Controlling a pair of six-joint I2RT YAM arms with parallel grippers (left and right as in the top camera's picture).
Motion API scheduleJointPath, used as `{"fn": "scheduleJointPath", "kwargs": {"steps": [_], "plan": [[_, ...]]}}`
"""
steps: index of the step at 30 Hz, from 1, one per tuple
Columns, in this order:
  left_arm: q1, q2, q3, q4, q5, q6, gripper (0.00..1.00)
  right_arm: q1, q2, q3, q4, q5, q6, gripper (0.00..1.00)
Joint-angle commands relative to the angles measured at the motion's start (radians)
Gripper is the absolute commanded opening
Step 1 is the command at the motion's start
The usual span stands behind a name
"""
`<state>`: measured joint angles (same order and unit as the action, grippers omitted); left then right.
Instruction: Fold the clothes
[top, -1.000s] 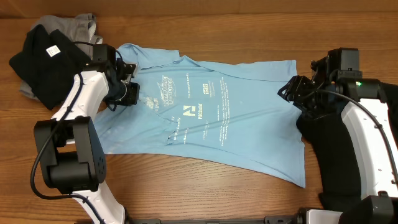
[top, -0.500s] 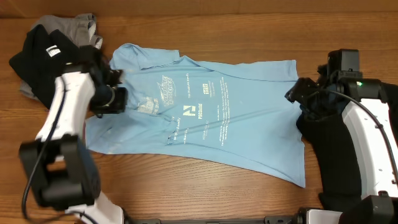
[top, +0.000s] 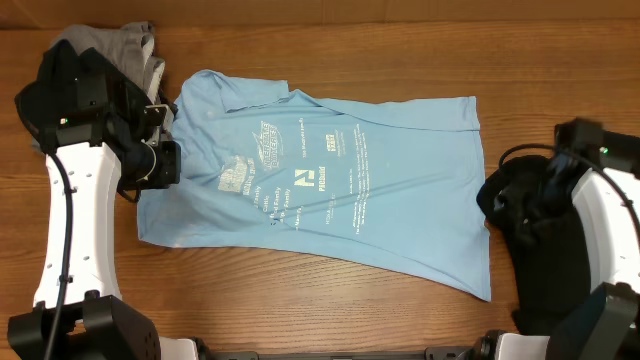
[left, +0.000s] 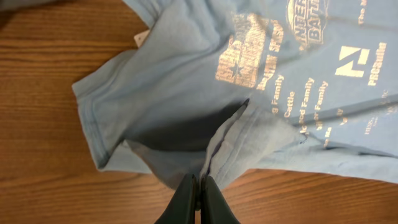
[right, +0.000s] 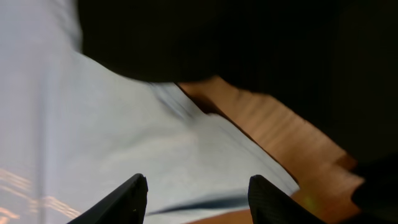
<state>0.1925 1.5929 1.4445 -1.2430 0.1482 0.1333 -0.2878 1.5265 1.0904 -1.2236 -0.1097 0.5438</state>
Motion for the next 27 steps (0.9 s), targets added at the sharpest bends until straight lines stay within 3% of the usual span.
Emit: {"fn": "scheduleJointPath", "kwargs": {"steps": [1, 6, 13, 16, 27], "plan": [[0.005, -0.017, 0.016, -0.018, -0.066, -0.055, 0.04, 0.0, 0.005, -0.095, -0.001, -0.023, 0.007, 0.56], [0.005, -0.019, 0.016, -0.026, -0.097, -0.07, 0.04, 0.0, 0.005, -0.224, 0.017, -0.027, 0.037, 0.6], [0.005, -0.028, 0.017, -0.034, -0.097, -0.07, 0.04, -0.014, 0.005, -0.372, 0.089, -0.07, 0.125, 0.59], [0.005, -0.032, 0.017, -0.033, -0.097, -0.07, 0.04, -0.023, 0.005, -0.4, 0.116, -0.079, 0.138, 0.51], [0.005, -0.034, 0.017, -0.036, -0.097, -0.07, 0.04, -0.023, 0.005, -0.419, 0.097, -0.075, 0.138, 0.49]]}}
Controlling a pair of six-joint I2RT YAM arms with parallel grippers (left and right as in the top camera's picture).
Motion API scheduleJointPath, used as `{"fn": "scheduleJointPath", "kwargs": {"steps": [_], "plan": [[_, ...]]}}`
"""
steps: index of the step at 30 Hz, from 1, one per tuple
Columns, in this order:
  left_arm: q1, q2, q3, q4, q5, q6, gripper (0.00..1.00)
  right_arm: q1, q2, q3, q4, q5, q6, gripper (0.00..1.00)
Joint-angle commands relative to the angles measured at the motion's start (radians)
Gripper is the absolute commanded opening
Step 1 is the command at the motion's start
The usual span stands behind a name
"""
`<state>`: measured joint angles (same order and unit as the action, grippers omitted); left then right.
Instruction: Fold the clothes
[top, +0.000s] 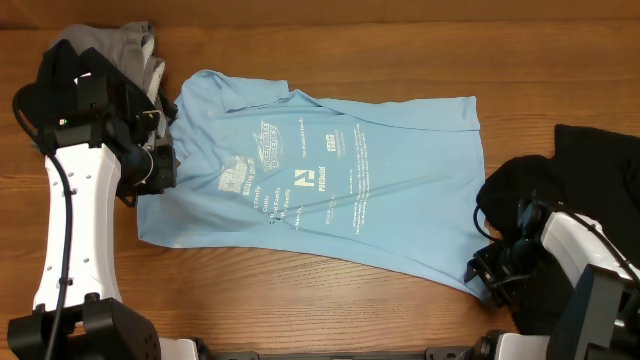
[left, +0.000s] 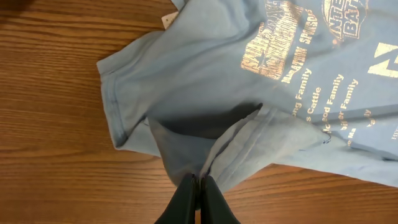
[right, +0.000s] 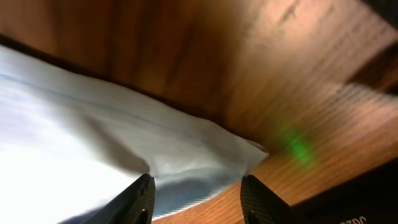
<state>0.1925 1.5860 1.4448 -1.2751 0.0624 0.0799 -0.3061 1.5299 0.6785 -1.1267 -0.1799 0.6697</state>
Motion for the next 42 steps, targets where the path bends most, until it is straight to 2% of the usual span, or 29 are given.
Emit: {"fn": "scheduleJointPath", "kwargs": {"steps": [1, 5, 8, 16, 18, 19, 20, 30, 35, 39, 42], "plan": [[0.005, -0.027, 0.017, -0.005, -0.011, -0.017, 0.04, -0.005, 0.002, -0.007, 0.0, -0.005, 0.013, 0.48], [0.005, -0.027, 0.017, -0.004, -0.015, -0.016, 0.04, -0.005, 0.002, -0.007, 0.001, -0.004, 0.037, 0.47], [0.005, -0.027, 0.018, -0.003, -0.015, -0.016, 0.04, -0.005, 0.002, -0.007, 0.004, -0.005, 0.043, 0.37], [0.005, -0.027, 0.018, -0.001, -0.015, -0.016, 0.04, -0.005, 0.002, -0.063, 0.043, -0.006, 0.087, 0.34], [0.005, -0.027, 0.018, -0.001, -0.015, -0.016, 0.04, -0.005, 0.002, -0.076, 0.055, -0.005, 0.086, 0.2], [0.005, -0.027, 0.018, -0.002, -0.014, -0.016, 0.04, -0.005, 0.002, -0.075, 0.057, -0.005, 0.085, 0.06], [0.005, -0.027, 0.02, -0.003, -0.014, -0.016, 0.04, -0.005, 0.002, -0.071, 0.06, -0.005, 0.085, 0.04], [0.025, -0.054, 0.142, -0.088, -0.03, -0.033, 0.04, -0.003, -0.042, 0.12, -0.023, 0.0, -0.032, 0.04], [0.064, -0.072, 0.163, -0.11, -0.107, -0.035, 0.04, -0.003, -0.058, 0.209, -0.037, 0.003, -0.102, 0.04], [0.07, -0.071, 0.161, -0.114, -0.107, -0.035, 0.04, -0.003, -0.058, 0.23, 0.0, -0.008, -0.111, 0.04], [0.07, -0.071, 0.161, -0.121, -0.108, -0.035, 0.04, -0.003, -0.058, 0.23, 0.101, -0.11, -0.217, 0.04]]}}
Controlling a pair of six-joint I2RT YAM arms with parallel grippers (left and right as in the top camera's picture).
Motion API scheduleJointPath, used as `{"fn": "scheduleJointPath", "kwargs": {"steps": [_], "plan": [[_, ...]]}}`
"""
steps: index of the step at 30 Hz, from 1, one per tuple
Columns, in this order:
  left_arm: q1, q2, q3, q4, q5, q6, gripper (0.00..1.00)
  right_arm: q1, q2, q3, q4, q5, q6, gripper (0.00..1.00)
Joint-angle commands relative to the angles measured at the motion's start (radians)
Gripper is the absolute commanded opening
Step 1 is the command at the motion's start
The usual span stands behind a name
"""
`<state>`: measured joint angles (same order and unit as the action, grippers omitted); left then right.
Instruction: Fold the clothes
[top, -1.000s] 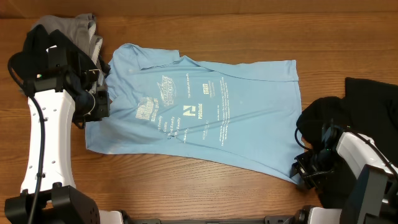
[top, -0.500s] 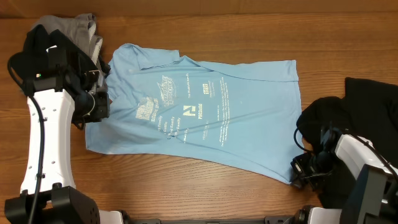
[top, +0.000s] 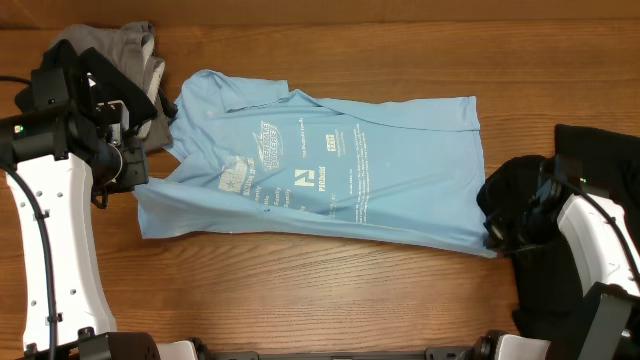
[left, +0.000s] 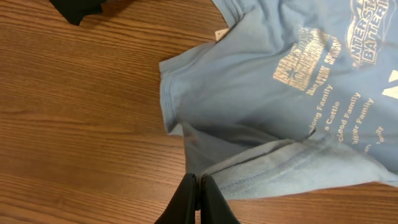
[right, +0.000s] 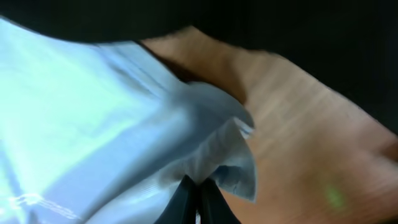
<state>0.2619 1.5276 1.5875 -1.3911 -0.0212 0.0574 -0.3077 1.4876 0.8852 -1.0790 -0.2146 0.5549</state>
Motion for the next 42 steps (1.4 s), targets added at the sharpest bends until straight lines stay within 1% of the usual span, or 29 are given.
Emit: {"fn": "scheduleJointPath", "kwargs": {"steps": [1, 3, 6, 19, 22, 24, 25, 26, 27, 28, 29, 30, 31, 32, 35, 37, 39, 42], "plan": [[0.0, -0.013, 0.019, -0.008, -0.031, -0.015, 0.04, -0.002, -0.016, 0.023, 0.098, -0.132, -0.135, 0.04], [0.0, -0.013, 0.019, -0.014, -0.062, -0.035, 0.04, -0.002, -0.016, 0.023, 0.159, -0.191, -0.144, 0.04], [0.0, -0.013, 0.019, -0.02, -0.108, -0.062, 0.04, -0.002, -0.016, 0.023, 0.235, -0.215, -0.136, 0.04], [0.0, -0.012, 0.018, -0.008, -0.151, -0.081, 0.04, 0.008, -0.003, 0.018, 0.434, -0.263, -0.133, 0.04], [0.0, -0.011, 0.018, -0.007, -0.143, -0.081, 0.06, 0.032, -0.003, 0.018, 0.477, -0.262, -0.089, 0.04], [0.0, -0.011, 0.018, -0.007, -0.143, -0.084, 0.08, 0.056, -0.003, 0.018, 0.506, -0.259, -0.084, 0.05], [0.0, -0.011, 0.018, -0.007, -0.143, -0.084, 0.09, 0.074, -0.003, 0.018, 0.523, -0.249, -0.083, 0.09], [0.0, -0.011, 0.018, -0.007, -0.143, -0.084, 0.09, 0.082, -0.003, 0.018, 0.531, -0.246, -0.083, 0.15], [0.0, -0.011, 0.018, -0.006, -0.143, -0.084, 0.15, 0.1, -0.003, 0.018, 0.547, -0.232, -0.083, 0.47], [0.0, -0.011, 0.018, -0.007, -0.143, -0.084, 0.22, 0.108, -0.003, 0.018, 0.552, -0.216, -0.083, 0.72], [0.0, -0.011, 0.018, -0.007, -0.143, -0.084, 0.36, 0.111, -0.003, 0.018, 0.555, -0.205, -0.068, 0.84], [0.0, -0.011, 0.018, -0.007, -0.143, -0.084, 0.46, 0.11, -0.003, 0.018, 0.558, -0.206, -0.06, 0.85], [0.0, -0.011, 0.018, -0.008, -0.143, -0.084, 0.52, 0.106, -0.003, 0.018, 0.559, -0.206, -0.06, 0.86], [0.0, -0.011, 0.018, -0.008, -0.143, -0.084, 0.55, 0.101, -0.003, 0.019, 0.558, -0.206, -0.061, 0.86], [0.0, -0.011, 0.018, -0.013, -0.142, -0.086, 0.6, 0.084, -0.003, 0.019, 0.54, -0.207, -0.061, 0.86], [0.0, -0.011, 0.018, -0.018, -0.094, -0.091, 0.63, 0.082, -0.003, 0.019, 0.513, -0.215, -0.082, 0.86], [0.0, -0.011, 0.016, -0.018, -0.011, -0.09, 0.64, 0.086, -0.003, 0.019, 0.489, -0.217, -0.1, 0.86], [-0.001, -0.011, -0.013, -0.004, 0.037, -0.088, 0.68, 0.09, -0.003, 0.019, 0.462, -0.238, -0.149, 0.86]]}}
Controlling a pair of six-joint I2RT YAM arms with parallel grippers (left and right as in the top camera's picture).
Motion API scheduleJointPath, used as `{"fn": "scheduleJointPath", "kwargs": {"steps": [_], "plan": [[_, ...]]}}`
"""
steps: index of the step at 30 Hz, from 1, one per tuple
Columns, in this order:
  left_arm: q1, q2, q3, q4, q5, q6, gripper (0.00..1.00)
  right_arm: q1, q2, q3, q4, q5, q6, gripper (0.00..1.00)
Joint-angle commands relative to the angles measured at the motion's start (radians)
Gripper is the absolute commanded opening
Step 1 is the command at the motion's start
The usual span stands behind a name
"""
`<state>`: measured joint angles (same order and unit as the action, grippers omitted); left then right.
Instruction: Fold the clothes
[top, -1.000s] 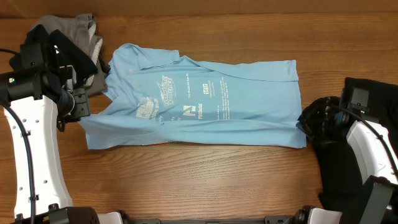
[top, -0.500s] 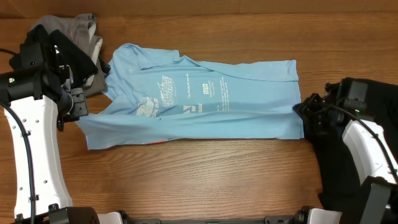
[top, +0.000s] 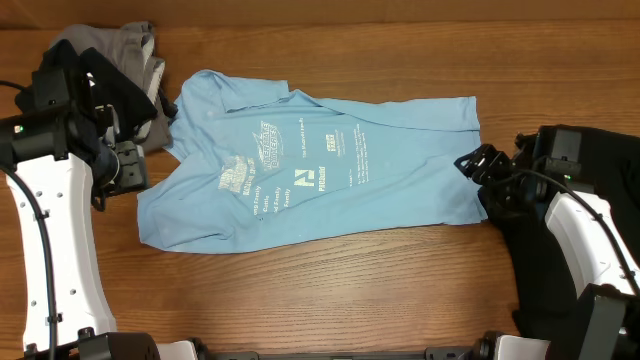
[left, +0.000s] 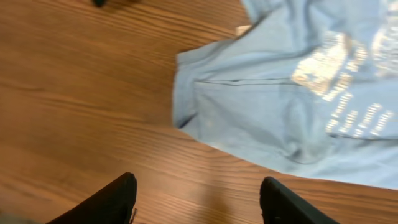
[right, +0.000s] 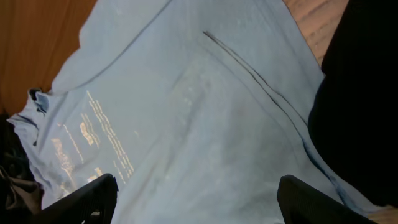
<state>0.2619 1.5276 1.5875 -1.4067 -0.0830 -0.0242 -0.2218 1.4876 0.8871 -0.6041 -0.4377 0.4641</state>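
A light blue T-shirt (top: 330, 165) with white print lies spread flat on the wooden table (top: 330, 300). My left gripper (top: 128, 170) is at the shirt's left edge. In the left wrist view it (left: 199, 202) stands open over bare wood, with the shirt's sleeve (left: 249, 106) just beyond the fingers. My right gripper (top: 472, 165) hovers at the shirt's right edge. In the right wrist view it (right: 199, 205) is open above the blue cloth (right: 186, 112), holding nothing.
A grey garment (top: 125, 45) is bunched at the back left behind my left arm. A black garment (top: 600, 190) lies at the right under my right arm, and its edge (right: 360, 93) touches the shirt's right side.
Both grippers were shut on the shirt's lower corners and have let go; both are now open. The shirt lies flat, its lower right corner farther back than before.
My left gripper was shut on the shirt's lower left edge while the right hovered open by the slanting lower right corner. Then the right was shut on that corner, nearer the black garment. Now both are open and the lower edge runs nearly straight.
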Motion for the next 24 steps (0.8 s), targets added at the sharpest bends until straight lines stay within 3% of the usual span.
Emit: {"fn": "scheduleJointPath", "kwargs": {"steps": [1, 7, 13, 21, 24], "plan": [[-0.001, -0.011, -0.029, 0.024, 0.103, -0.006, 0.7, 0.004, -0.003, 0.017, -0.02, -0.021, -0.073, 0.86], [-0.002, -0.011, -0.243, 0.235, 0.134, -0.005, 0.67, 0.004, -0.004, 0.017, -0.059, -0.028, -0.107, 0.86], [-0.022, -0.011, -0.483, 0.461, 0.233, 0.017, 0.56, 0.004, -0.004, 0.017, -0.077, -0.028, -0.106, 0.86], [-0.024, -0.011, -0.669, 0.669, -0.026, -0.146, 0.59, 0.004, -0.004, 0.017, -0.103, -0.028, -0.097, 0.86], [-0.024, -0.011, -0.696, 0.745, -0.048, -0.156, 0.57, 0.004, -0.003, 0.017, -0.114, -0.028, -0.098, 0.86]]}}
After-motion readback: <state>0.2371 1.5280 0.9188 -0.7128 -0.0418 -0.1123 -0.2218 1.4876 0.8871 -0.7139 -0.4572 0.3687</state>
